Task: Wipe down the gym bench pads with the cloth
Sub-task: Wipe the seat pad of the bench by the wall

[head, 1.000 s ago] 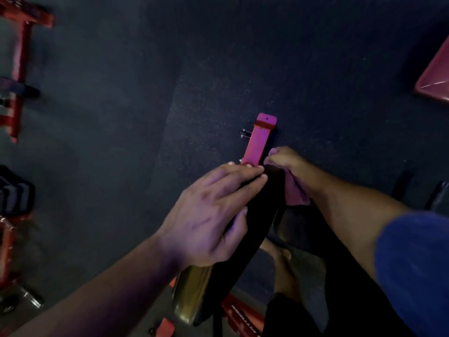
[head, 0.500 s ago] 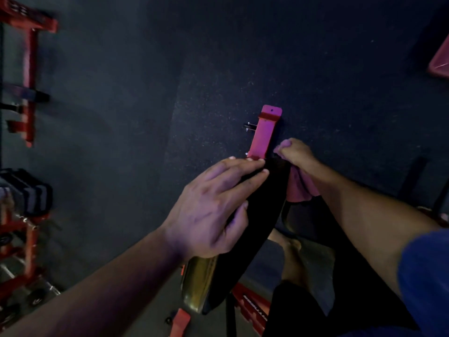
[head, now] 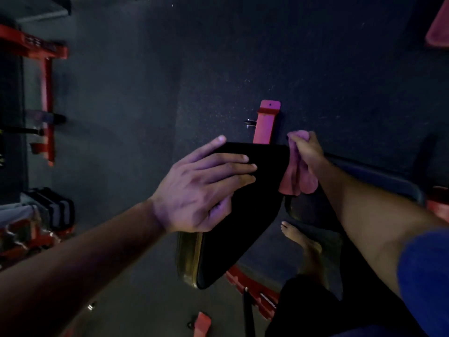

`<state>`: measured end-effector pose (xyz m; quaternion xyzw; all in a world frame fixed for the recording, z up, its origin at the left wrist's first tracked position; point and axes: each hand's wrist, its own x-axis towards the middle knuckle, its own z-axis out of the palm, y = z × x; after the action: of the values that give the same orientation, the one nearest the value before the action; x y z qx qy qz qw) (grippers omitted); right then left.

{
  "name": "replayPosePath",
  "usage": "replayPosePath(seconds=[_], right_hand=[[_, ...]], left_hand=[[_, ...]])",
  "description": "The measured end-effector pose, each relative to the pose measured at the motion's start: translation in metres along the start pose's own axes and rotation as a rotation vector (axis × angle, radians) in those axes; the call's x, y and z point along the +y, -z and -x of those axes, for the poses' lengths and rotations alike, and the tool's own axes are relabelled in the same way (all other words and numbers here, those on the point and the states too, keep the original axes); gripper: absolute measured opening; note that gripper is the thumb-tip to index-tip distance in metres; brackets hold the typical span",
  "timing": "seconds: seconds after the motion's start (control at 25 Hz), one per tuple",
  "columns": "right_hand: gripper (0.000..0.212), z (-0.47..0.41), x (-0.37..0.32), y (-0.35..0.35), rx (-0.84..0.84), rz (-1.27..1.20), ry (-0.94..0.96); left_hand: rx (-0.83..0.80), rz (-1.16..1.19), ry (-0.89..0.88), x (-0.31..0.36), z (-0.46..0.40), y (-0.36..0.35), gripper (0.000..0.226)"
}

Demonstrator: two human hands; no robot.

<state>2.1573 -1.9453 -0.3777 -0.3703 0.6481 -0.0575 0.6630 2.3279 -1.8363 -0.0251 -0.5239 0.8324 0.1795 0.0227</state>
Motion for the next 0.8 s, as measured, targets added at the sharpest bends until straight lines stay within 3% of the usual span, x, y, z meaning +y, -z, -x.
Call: replayPosePath(seconds=[0.12,0.24,0.32,0.52,0.72,0.8], right_hand=[[0.007,0.042,0.017,0.005,-0.097,-0.136,0.056],[0.029,0.043,0.022,0.025,-0.045,-0.168,0.18],[0.038,0.026,0.029,0.034,-0.003,-0.216,0.18],[0.027,0.019,0.061,-0.007,-0.144,-0.299,0.114],[0.032,0.028,0.079,-0.03,-0.051,-0.282,0.129],[0.031,0.044,0.099,-0.034,-0.009,-0.18,0.004]], left_hand=[[-0.073,-0.044,-0.128,0.004,-0.004,0.003,0.042],[-0.297,-0.062,-0.536,0.002,-0.008,0.005,0.036],[-0.395,-0.133,-0.651,-0.005,-0.01,0.007,0.044],[-0.487,-0.253,-0.593,-0.002,-0.01,0.005,0.053],[-0.501,-0.273,-0.566,0.0,-0.013,0.007,0.051],[-0.478,-0.258,-0.568,0.0,-0.013,0.008,0.049]])
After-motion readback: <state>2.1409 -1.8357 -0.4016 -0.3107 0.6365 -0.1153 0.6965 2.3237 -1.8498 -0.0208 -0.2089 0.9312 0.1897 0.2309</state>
